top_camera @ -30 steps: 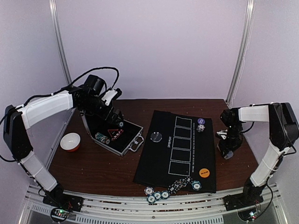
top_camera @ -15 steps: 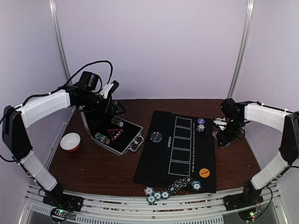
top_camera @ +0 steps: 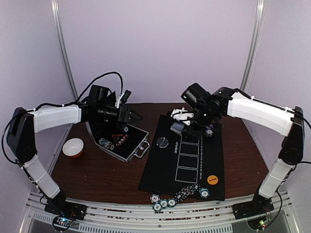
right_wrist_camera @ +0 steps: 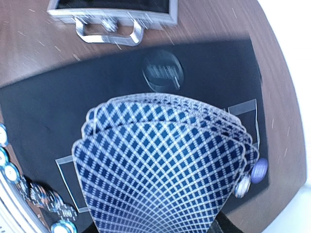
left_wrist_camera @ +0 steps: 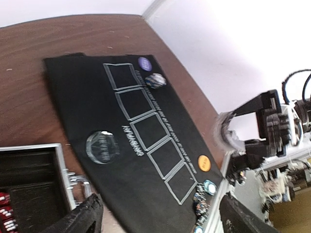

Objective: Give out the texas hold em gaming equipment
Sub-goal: Pass from the right arm to the left

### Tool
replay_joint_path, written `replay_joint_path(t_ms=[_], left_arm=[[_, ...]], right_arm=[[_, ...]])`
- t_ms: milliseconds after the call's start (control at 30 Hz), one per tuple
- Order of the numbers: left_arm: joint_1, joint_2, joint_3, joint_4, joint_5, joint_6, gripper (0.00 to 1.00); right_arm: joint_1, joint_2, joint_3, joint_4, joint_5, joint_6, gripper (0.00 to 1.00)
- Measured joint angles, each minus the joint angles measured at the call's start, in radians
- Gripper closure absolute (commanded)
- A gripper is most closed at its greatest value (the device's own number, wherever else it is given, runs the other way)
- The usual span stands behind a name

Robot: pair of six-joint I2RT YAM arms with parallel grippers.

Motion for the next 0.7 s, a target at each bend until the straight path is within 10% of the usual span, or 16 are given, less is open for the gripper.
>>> replay_joint_path(t_ms=[700], left_arm=[[-0.061, -0.007, -0.08, 0.159, 0.139, -0.048, 0.12]], right_arm=[[0.233, 0.301, 0.446, -0.094, 0.039, -0.165, 0.53]])
